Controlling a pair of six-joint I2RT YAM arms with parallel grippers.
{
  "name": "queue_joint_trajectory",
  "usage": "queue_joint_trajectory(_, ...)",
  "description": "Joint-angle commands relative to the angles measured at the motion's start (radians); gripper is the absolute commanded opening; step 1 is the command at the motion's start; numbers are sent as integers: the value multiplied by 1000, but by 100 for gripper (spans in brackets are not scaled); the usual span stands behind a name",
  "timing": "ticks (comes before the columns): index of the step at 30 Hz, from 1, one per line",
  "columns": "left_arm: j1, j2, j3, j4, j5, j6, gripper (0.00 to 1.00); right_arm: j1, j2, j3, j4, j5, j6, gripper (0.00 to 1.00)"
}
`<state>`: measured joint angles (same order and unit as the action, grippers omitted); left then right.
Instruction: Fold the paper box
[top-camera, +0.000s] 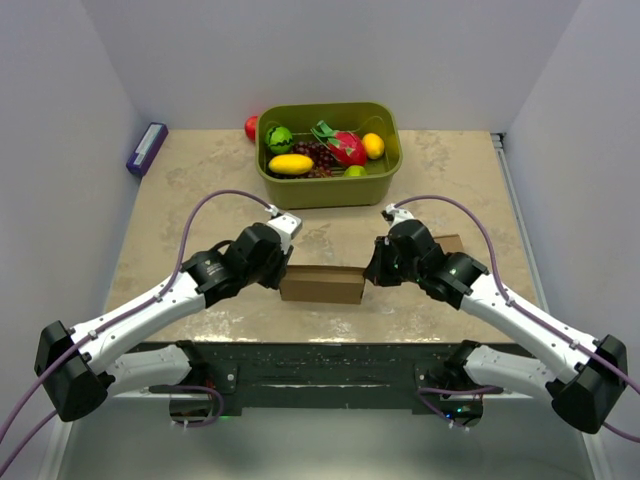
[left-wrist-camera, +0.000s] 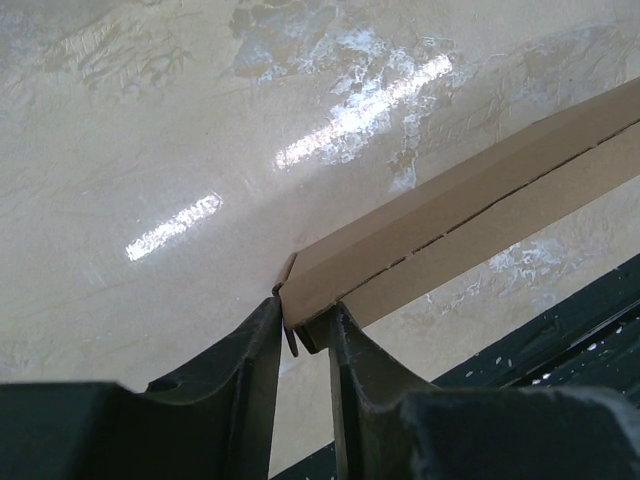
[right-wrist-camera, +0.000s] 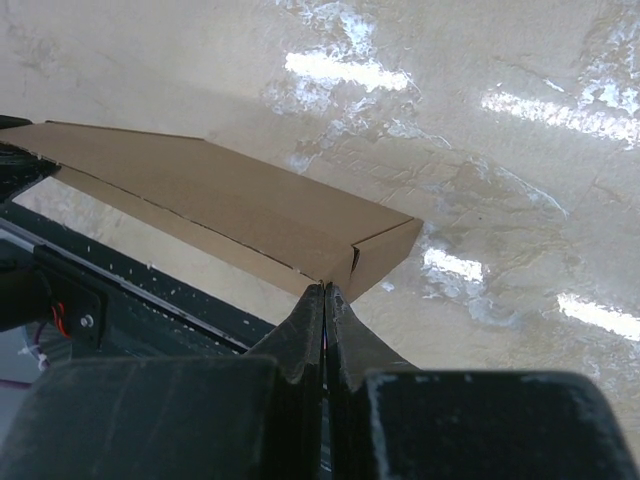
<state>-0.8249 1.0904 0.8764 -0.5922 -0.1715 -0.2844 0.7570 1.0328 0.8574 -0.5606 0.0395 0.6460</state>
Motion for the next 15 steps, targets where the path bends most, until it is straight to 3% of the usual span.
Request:
queue_joint_trajectory(1, -5, 17, -16, 25, 49, 5, 28, 7, 13, 2, 37, -38, 49, 0)
queue_joint_trajectory(15, -8, 26, -14, 20, 40, 1, 25, -2, -7, -32, 102, -56, 115, 0)
